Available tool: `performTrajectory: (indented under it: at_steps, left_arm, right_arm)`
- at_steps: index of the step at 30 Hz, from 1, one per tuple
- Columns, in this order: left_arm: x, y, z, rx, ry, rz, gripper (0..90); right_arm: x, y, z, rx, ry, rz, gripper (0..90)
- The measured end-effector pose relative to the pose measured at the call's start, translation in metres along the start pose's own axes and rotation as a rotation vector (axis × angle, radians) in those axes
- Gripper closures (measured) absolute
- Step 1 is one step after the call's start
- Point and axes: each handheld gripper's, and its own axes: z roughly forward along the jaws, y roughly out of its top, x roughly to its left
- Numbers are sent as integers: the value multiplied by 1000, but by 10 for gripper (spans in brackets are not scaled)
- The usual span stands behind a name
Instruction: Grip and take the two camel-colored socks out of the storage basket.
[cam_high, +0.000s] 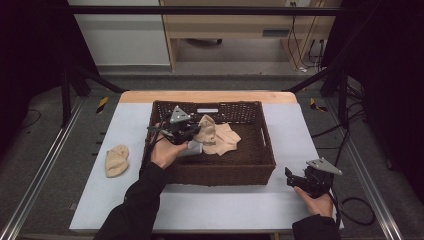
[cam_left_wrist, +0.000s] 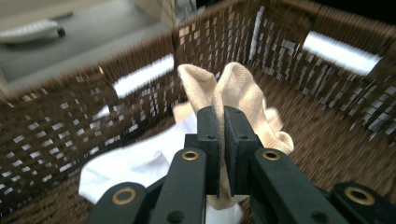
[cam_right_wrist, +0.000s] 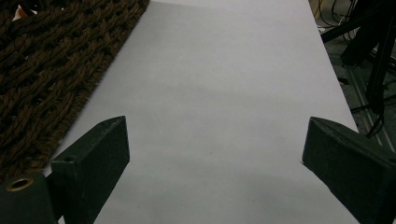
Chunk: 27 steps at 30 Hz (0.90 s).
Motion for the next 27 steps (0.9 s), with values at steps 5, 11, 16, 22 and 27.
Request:
performTrajectory:
  at_steps: [5,11,16,22,27]
  left_arm:
    - [9,-12,34,152,48,17,845]
    - [18,-18,42,201,37,-10,820]
    - [22,-20,46,119,66,-15,495]
    - [23,-21,52,144,29,-23,537]
    - [19,-19,48,178,15,-30,801]
  right_arm:
    - [0,0,0,2,1,-3,76]
    - [0,0,1,3,3,-5,76]
    - [0,0,1,1,3,-4,76]
    - [0,0,1,2,3,-3,75]
    - [0,0,1,2,5,-1,75]
